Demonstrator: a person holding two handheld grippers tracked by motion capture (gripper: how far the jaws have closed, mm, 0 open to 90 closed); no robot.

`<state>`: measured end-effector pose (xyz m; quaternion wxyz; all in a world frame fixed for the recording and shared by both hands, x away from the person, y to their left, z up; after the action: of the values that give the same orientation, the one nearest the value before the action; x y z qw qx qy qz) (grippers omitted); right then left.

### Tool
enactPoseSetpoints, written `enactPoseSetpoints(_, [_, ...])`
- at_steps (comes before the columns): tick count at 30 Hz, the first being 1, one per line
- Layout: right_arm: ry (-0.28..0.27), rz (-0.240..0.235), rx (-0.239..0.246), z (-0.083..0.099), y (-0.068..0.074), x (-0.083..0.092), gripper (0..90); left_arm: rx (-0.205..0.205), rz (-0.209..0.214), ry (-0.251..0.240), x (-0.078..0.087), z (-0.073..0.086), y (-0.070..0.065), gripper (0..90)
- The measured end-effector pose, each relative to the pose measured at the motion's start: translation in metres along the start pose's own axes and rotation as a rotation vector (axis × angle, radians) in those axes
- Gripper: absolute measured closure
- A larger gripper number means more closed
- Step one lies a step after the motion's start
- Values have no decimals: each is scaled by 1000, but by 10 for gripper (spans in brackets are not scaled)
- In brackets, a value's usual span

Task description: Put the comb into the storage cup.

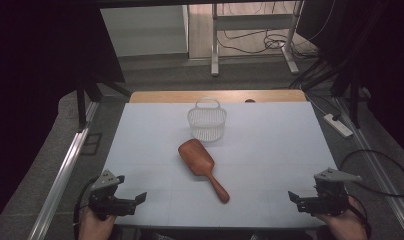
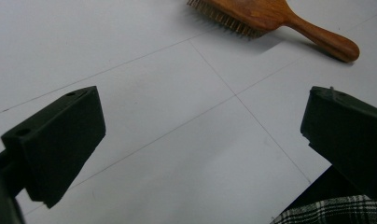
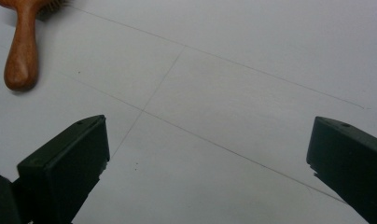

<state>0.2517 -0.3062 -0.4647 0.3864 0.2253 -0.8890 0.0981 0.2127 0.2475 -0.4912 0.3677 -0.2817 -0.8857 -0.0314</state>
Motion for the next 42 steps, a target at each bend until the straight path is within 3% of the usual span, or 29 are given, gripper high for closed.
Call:
enactPoseSetpoints(8, [3,-8,31,0,3,0,0,5,5,12,0,0,1,0])
enactPoseSetpoints(23, [11,-13,40,0,4,-1,0,0,23,23,-2,-1,1,0])
enactPoseSetpoints(28, [4,-7,41,0,4,-1,0,-18,69,64,-7,-4,-2,0])
enactPoseSetpoints(32, [4,-9,43,0,4,-1,0,-29,105,56,-10,-7,-5,0])
enactPoseSetpoints(37, [3,-11,46,-1,4,-1,0,-53,111,86,-16,-10,-7,0])
enactPoseSetpoints(42, [4,-15,49,-1,4,-2,0,-52,110,81,-18,-13,-7,0])
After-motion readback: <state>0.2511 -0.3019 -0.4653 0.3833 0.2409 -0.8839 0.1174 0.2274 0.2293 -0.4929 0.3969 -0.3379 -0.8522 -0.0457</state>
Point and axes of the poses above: each handheld gripper's, and its own axes: x roughly backward along the jaws, z roughly out of its underside, y roughly to its left, the point moved 2 cm from there along -x, roughly forward along the jaws, and after that the axes turned 1 degree about y, right-handed, at the moved point
